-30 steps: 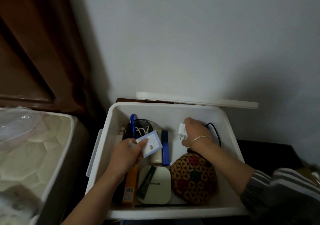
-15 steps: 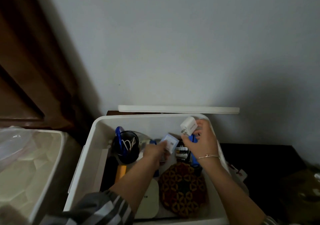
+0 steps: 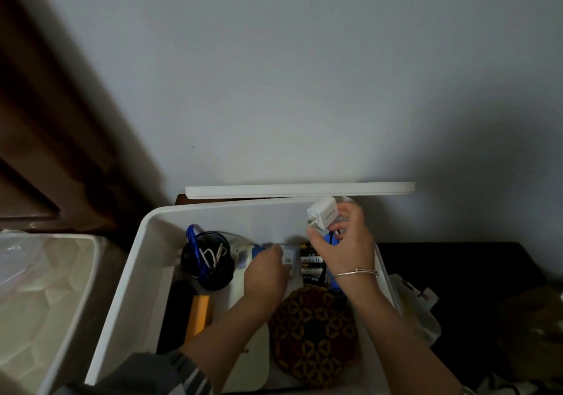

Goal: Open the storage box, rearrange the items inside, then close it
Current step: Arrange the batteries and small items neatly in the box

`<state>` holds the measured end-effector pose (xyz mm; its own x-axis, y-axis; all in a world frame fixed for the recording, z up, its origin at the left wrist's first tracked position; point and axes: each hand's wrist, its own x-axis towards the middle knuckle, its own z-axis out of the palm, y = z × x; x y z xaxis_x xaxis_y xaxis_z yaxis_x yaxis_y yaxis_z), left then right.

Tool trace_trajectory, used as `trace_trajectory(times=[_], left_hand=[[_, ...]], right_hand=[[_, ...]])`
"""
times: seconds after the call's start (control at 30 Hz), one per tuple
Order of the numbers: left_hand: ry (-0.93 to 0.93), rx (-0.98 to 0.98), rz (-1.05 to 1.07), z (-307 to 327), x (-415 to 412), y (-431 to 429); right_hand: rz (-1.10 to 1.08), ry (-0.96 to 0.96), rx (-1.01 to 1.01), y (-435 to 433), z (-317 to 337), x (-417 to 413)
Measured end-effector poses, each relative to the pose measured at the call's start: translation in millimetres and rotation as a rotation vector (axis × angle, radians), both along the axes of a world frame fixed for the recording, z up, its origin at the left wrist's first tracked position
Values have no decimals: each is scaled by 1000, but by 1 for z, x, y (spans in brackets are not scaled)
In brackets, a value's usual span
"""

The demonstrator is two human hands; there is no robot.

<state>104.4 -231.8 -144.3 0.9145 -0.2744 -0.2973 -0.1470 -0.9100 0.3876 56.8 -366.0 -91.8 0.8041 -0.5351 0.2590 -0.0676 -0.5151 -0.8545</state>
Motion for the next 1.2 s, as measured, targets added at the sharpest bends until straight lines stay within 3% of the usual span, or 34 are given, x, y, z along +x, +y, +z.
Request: trace_trajectory(times=[0.1,0.2,0.4,0.57,0.67,0.83,1.03,1.2], left_hand=[[-176,214,-353,-8,9,-2],[-183,260,-510,-20,15,-2],[-258,364,-440,-33,9,-10],[-322,311,-432,-23,10,-6],[-289,248,-428,2,14,6],[-200,83,-222,49,1,75],[170,246,-223,53,-31,129],[218,408,-255,26,-49,116]], right_hand=[[-5,-1,-4,1,0,-1],[-1,-3,-9,1,-1,0],[-9,2,-27,-2,-3,0],[1,-10,-34,-1,-4,1],[-8,-13,-24,-2,-3,1],[0,-52,-3,0,3,-5],[-58,-92,24,-9,16,-13],[-71,-74,126,-23,21,-29]])
